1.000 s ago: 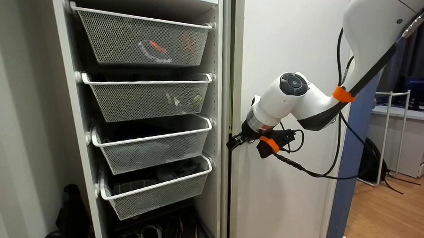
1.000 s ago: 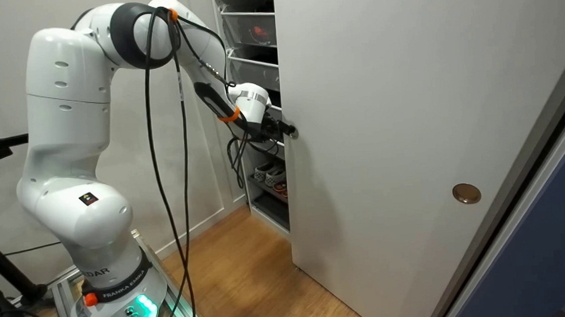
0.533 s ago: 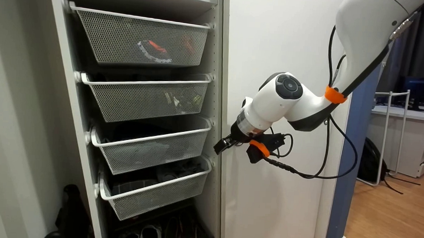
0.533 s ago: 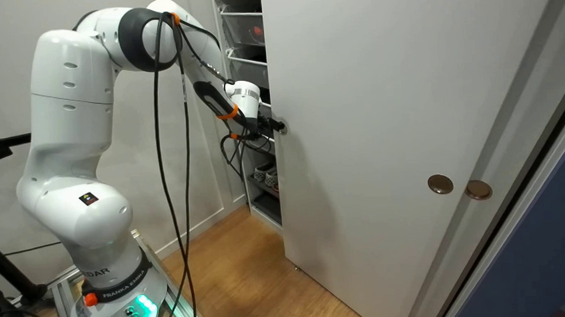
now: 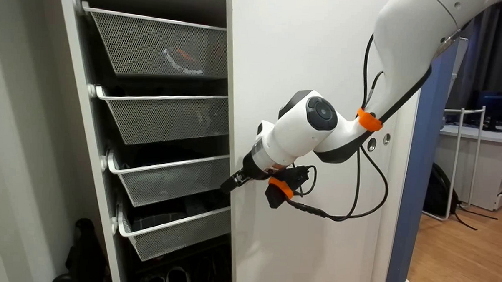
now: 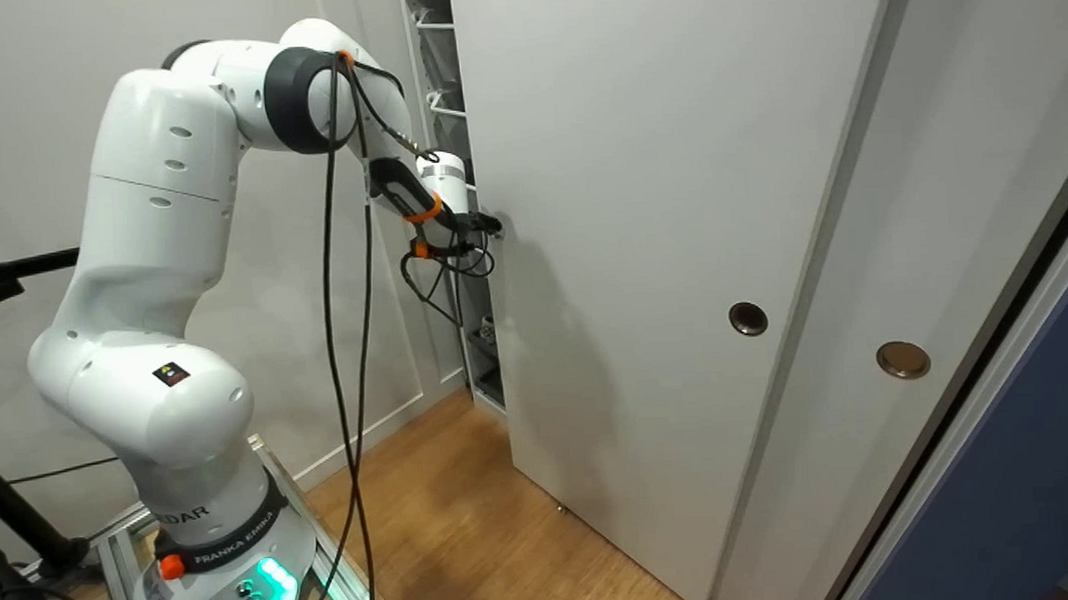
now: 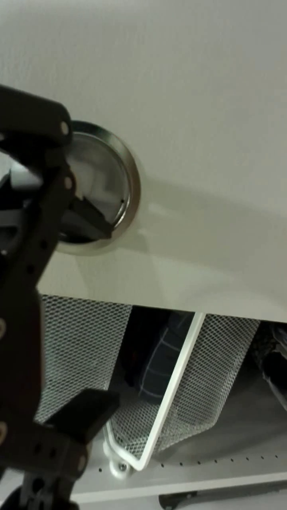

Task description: Slide the closet door to the left in order to close the closet door

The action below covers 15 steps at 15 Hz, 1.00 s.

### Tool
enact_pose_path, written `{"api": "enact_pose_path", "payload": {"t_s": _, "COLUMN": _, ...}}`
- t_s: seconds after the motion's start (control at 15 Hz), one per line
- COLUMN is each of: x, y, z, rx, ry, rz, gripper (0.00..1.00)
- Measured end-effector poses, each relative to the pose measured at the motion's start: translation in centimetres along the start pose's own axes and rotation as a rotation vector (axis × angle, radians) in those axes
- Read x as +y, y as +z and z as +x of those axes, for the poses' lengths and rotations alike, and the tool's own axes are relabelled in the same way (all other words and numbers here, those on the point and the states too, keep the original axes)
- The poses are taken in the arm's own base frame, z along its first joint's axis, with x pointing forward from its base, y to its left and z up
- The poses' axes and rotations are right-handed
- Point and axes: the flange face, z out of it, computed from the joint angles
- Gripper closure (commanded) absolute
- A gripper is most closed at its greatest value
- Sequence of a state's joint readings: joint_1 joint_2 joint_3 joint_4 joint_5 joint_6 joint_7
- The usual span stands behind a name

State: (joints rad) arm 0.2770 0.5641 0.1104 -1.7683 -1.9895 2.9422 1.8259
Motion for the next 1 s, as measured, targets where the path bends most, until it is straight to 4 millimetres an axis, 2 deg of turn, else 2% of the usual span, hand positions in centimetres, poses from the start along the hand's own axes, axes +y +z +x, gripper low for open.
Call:
{"api": "enact_pose_path", "payload": {"t_s": 0.13, "x": -2.2, "y": 1.1, "z": 0.5, "rx": 0.030, "ry": -0.044, "rz": 0.033, "gripper": 0.00}}
{"api": "enact_pose_path", "payload": {"t_s": 0.47, "x": -7.6, "y": 1.7, "z": 1.6, "rx": 0.104, "ry": -0.134, "rz": 0.129, "gripper": 0.00}}
{"api": "enact_pose_path", "payload": {"t_s": 1.0, "x": -14.0, "y": 2.5, "z": 3.4, "rx": 0.199, "ry": -0.205, "rz": 0.274, "gripper": 0.00}}
